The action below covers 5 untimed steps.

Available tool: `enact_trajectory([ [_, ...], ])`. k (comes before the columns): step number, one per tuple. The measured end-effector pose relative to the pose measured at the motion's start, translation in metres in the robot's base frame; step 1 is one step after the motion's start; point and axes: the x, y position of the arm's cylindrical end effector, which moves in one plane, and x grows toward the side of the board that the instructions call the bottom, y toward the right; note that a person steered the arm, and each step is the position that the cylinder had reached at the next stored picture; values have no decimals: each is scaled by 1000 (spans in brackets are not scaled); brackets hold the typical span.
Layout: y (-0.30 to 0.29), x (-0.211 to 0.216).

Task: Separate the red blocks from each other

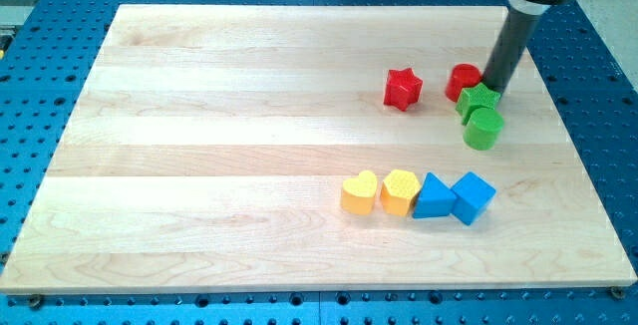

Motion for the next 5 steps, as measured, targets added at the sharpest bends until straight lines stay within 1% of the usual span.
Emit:
enact_trajectory([
  [1, -2, -11],
  [2, -63, -11],
  [3, -98, -10],
  [4, -80, -35],
  [5, -114, -42],
])
